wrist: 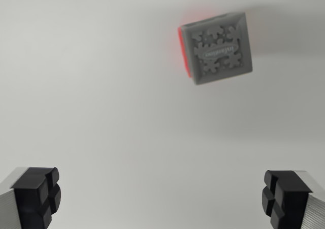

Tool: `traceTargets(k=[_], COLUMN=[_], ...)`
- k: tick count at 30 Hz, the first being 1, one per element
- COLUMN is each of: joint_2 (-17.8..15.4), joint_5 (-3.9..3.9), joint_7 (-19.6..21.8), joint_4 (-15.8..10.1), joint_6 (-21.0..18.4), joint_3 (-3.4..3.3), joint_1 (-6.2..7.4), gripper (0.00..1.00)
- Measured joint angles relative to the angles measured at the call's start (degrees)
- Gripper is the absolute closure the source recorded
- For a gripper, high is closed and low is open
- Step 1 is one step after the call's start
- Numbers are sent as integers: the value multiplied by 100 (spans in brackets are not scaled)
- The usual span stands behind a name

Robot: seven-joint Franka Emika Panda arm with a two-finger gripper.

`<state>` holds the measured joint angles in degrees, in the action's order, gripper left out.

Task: Destack cube

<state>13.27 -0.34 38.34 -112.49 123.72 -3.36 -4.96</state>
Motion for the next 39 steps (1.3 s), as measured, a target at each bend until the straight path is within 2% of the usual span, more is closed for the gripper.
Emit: traceTargets(k=[18, 28, 39], joint_2=[812, 1343, 1800], joint_5=[97, 151, 182], joint_7=[-1244, -1977, -2090], joint_4=[236, 481, 508], joint_6=[681, 1021, 1462], joint_3=[14, 65, 91], joint_1=[-277, -469, -503], gripper=[0, 0, 0])
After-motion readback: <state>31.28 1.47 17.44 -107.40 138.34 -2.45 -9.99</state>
